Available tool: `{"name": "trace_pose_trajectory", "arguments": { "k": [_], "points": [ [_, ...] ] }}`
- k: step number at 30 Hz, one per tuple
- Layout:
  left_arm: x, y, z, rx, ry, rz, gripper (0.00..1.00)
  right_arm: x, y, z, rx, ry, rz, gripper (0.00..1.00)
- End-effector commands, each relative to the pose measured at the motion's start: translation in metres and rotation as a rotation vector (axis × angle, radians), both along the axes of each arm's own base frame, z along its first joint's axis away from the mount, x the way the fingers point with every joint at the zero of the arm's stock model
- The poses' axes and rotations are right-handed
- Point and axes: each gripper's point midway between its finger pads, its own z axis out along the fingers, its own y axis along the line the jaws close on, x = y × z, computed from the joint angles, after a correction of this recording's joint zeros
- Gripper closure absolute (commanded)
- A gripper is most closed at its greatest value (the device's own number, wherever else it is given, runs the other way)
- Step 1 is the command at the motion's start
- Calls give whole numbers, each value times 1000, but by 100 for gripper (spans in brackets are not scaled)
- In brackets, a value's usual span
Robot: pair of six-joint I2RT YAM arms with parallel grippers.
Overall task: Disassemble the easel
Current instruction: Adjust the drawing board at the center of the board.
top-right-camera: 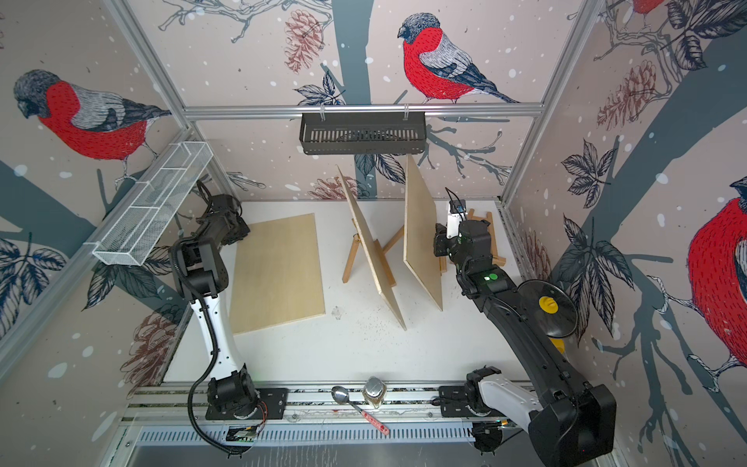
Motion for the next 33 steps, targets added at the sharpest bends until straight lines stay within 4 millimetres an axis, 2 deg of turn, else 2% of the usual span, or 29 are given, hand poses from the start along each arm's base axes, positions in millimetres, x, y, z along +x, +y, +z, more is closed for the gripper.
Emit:
{"name": "trace_pose_trajectory", "arguments": {
  "k": [1, 13, 20, 33],
  "points": [
    [2, 1, -3, -32, -15, 11, 67, 3, 0, 6, 2, -25, -7, 66],
    [19, -21, -15, -173, -45, -57, 68, 4, -1, 6, 10, -22, -14, 65],
    [23, -29, -27, -227, -47, -74, 68, 4, -1, 6, 13, -20, -16, 65],
    [31, -39, -23, -281, -89, -100, 68, 5, 2, 1, 22, -2, -12, 65]
  ]
}}
